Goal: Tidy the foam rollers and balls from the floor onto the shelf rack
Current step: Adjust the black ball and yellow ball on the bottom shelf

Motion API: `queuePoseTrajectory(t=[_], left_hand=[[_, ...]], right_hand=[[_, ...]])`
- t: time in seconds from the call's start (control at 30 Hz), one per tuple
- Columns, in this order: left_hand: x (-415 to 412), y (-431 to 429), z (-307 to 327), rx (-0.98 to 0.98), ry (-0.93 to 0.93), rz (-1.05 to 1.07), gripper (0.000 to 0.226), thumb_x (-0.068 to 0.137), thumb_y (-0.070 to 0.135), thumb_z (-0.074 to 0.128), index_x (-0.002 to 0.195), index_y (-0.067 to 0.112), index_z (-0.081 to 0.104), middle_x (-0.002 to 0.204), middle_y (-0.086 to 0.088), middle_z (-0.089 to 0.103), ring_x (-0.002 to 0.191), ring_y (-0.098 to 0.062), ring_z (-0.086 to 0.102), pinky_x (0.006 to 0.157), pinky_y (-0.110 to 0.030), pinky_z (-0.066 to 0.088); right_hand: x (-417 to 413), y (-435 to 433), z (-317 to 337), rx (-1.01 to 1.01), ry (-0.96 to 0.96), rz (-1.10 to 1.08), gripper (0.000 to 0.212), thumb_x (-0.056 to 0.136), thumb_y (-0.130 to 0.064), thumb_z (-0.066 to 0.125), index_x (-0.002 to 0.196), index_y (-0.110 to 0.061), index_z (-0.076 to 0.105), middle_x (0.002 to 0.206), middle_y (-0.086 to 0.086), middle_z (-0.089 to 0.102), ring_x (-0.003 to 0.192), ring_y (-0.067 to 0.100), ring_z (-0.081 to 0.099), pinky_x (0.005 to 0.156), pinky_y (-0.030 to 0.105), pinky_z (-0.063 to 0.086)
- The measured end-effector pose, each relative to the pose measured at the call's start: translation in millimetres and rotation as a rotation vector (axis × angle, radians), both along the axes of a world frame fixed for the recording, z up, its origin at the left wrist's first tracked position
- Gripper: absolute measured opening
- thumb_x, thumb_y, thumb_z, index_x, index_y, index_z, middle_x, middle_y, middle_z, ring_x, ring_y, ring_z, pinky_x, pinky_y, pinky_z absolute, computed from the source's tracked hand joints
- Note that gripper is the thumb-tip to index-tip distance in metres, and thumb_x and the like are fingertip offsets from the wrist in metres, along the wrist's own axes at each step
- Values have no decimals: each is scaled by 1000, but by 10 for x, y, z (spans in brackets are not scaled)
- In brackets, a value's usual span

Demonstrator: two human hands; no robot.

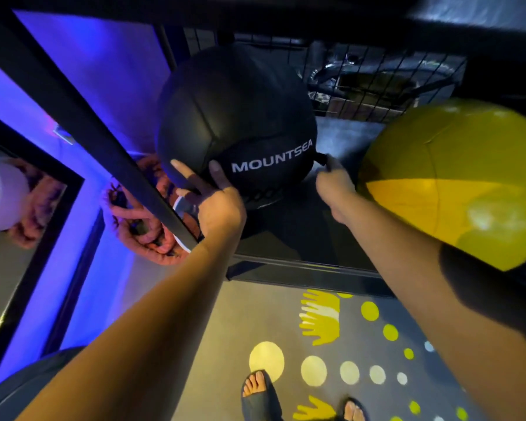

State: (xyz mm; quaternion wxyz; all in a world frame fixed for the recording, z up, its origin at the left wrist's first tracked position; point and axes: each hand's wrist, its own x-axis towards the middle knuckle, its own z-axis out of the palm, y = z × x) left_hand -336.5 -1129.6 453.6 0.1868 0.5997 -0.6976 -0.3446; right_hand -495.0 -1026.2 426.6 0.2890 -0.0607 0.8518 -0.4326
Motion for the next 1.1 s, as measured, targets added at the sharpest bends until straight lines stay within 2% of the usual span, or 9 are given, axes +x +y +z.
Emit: queuePoseTrajectory(t=[0.17,0.27,0.33,0.4,0.5,0.57,0.7,0.87,1.1], left_hand=[[39,-111,-144,23,9,21,64,111,39,21,162,11,-6,166,-24,11,147,-48,20,116,-47,12],[20,-72,-122,161,133,188,74,107,56,26,163,23,-10,162,-23,26,144,-42,32,114,-40,25],[1,-83,-141,289,260,242,95,87,88,18,160,36,-14,160,-20,33,138,-46,43,114,-53,37],[-31,-132,-251,345,293,289,114,63,103,6,158,42,-11,161,-15,33,135,-46,48,105,-62,46],[-52,-94,-137,352,292,350,91,90,82,15,161,31,-12,166,-10,24,144,-40,38,116,-58,34],[-29,-120,-77,286,230,382,71,107,57,18,163,18,-1,166,-10,27,147,-32,33,120,-41,22],[39,-263,-70,124,156,291,56,111,45,22,158,16,26,159,-12,40,140,-35,45,114,-37,33],[185,-266,-68,164,-187,56,44,110,23,22,146,5,41,143,-26,51,128,-45,53,105,-49,44],[262,-275,-65,250,-116,157,36,97,7,44,132,-1,53,128,-24,63,114,-43,64,97,-52,54]], right_hand=[[-72,-136,23,74,47,-15,79,100,-6,44,162,-39,6,154,12,46,130,35,54,93,36,50],[-243,-272,71,295,194,44,51,107,-14,44,157,-24,36,146,14,55,127,34,57,89,35,49],[-353,-323,67,399,273,116,30,106,-13,49,132,-7,63,132,18,65,120,33,62,84,34,51],[-402,-298,28,439,288,110,20,103,-12,56,117,-4,69,123,17,68,113,33,65,76,34,50],[-263,-113,-7,475,400,230,20,98,-8,56,116,-9,66,118,15,66,107,36,65,74,36,51],[-94,99,-11,360,549,344,23,99,-9,52,119,-10,63,115,16,66,102,37,66,76,40,54],[104,448,151,174,765,451,22,105,-16,47,118,-7,63,113,12,66,99,27,63,75,32,45],[123,603,373,-15,717,385,21,105,-13,48,118,-6,63,108,6,61,96,14,54,78,23,38],[191,528,336,-123,523,173,19,107,-19,47,119,-12,60,108,4,59,97,17,56,75,20,41]])
